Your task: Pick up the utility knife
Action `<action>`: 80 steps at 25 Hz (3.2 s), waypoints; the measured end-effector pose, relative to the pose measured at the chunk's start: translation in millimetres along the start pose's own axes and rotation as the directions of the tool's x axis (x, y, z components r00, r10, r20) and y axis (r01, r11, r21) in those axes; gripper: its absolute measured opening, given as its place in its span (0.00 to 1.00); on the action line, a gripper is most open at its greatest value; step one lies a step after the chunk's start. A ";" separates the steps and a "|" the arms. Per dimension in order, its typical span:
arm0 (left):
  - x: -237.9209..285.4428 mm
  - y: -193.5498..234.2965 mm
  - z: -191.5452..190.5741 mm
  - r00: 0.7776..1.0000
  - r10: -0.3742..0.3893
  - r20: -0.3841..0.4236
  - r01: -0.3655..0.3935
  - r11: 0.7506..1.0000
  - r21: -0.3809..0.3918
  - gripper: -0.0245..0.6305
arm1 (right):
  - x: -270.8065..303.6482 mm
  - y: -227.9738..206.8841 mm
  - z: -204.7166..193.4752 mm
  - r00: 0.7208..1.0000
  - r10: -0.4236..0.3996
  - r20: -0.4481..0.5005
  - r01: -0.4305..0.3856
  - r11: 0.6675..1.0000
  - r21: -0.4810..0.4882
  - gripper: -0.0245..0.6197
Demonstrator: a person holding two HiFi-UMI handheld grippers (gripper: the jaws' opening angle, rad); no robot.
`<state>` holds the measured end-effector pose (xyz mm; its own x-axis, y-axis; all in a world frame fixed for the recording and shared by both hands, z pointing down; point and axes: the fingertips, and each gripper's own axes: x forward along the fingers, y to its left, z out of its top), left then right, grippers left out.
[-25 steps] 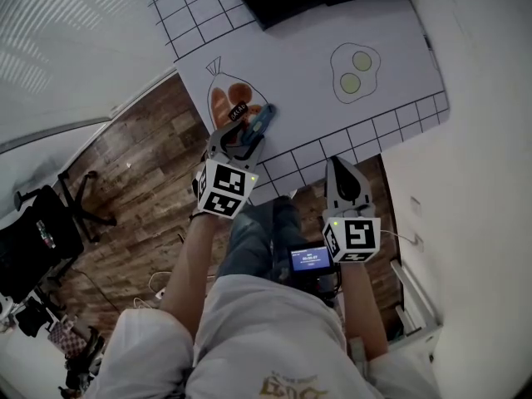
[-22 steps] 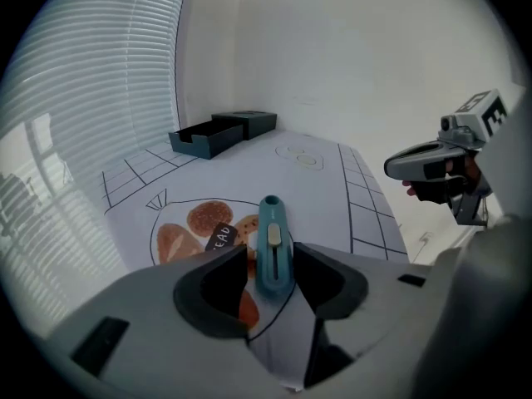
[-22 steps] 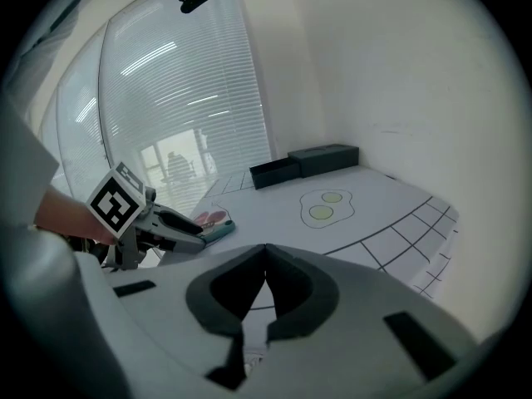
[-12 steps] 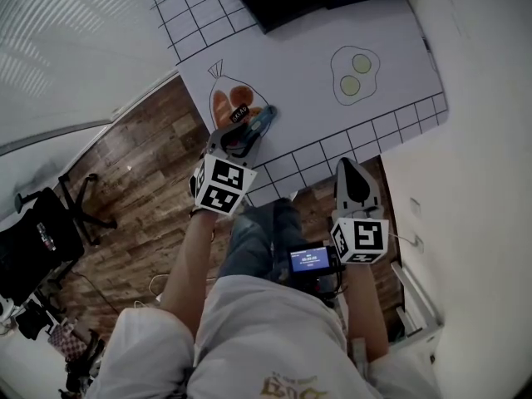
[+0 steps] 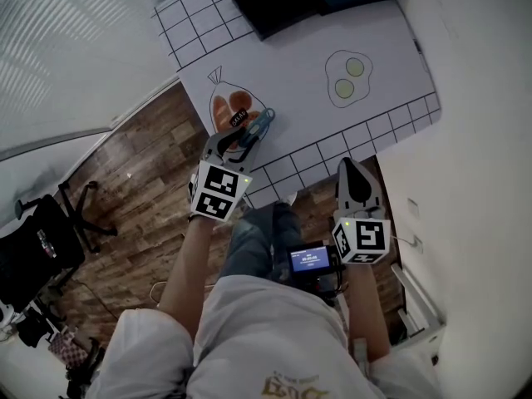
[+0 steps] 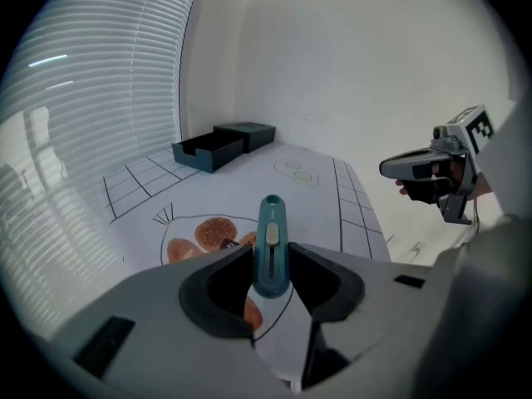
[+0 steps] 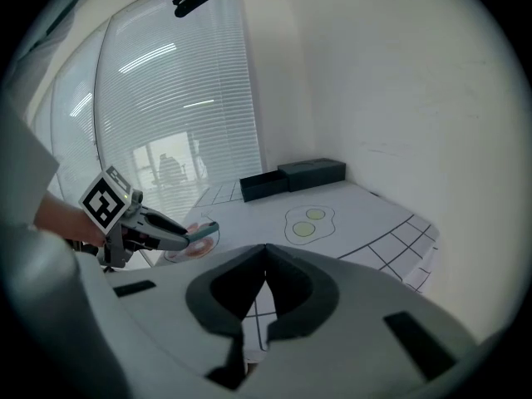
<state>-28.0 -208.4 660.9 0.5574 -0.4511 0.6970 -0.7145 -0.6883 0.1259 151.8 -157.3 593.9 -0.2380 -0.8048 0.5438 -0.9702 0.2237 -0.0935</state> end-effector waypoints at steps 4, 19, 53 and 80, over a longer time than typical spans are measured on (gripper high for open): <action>-17.1 -0.6 16.0 0.996 0.004 0.086 -0.004 1.000 -0.004 0.25 | -2.0 1.4 6.3 1.000 0.005 0.011 -0.005 1.000 -0.007 0.05; -86.4 -7.3 54.6 0.956 0.031 0.291 0.001 0.994 -0.110 0.26 | -19.9 3.6 49.4 0.995 0.029 0.095 -0.025 0.999 -0.046 0.05; -211.5 -39.7 160.9 0.830 0.097 0.550 -0.059 0.995 -0.086 0.26 | -86.4 40.6 182.4 0.911 0.110 0.398 -0.069 0.991 -0.115 0.05; -233.4 -35.4 170.4 0.796 0.123 0.593 -0.099 0.992 -0.072 0.26 | -94.8 52.5 211.0 0.881 0.148 0.450 -0.088 0.985 -0.151 0.05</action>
<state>-60.7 -175.5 373.5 0.6068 -0.7802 0.1518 -0.7948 -0.5974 0.1065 113.7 -185.3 361.4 -0.3739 -0.9231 0.0902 -0.9273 0.3741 -0.0145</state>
